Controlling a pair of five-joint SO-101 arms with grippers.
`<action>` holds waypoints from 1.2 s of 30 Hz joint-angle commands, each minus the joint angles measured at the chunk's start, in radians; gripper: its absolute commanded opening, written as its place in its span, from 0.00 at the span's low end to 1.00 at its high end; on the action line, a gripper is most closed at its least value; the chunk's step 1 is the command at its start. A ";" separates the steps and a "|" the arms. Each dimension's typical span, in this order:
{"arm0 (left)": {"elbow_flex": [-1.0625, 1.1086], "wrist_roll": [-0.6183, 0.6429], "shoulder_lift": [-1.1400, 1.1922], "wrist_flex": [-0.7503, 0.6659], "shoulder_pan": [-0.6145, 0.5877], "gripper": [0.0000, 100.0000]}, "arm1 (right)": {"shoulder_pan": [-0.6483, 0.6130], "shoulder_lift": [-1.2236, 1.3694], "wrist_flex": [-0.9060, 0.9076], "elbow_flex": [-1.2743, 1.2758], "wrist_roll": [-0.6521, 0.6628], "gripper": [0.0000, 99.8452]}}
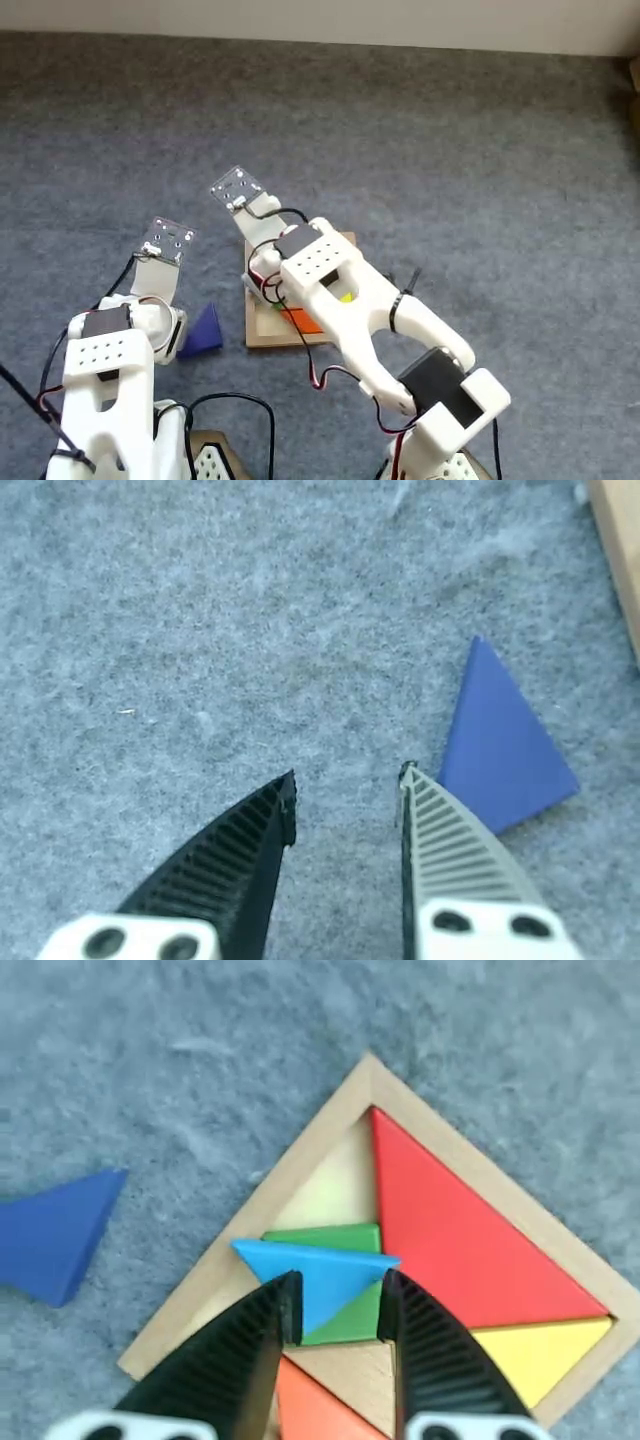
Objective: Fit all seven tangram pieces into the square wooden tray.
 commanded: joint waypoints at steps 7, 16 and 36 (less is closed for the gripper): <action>-0.007 0.005 -0.019 -0.014 -0.016 0.18 | 0.005 -0.024 0.056 -0.058 0.026 0.14; -0.007 0.005 -0.019 -0.014 -0.016 0.18 | -0.039 -0.013 0.062 -0.053 0.025 0.14; -0.007 0.005 -0.019 -0.014 -0.016 0.18 | 0.012 0.097 0.008 -0.079 0.034 0.14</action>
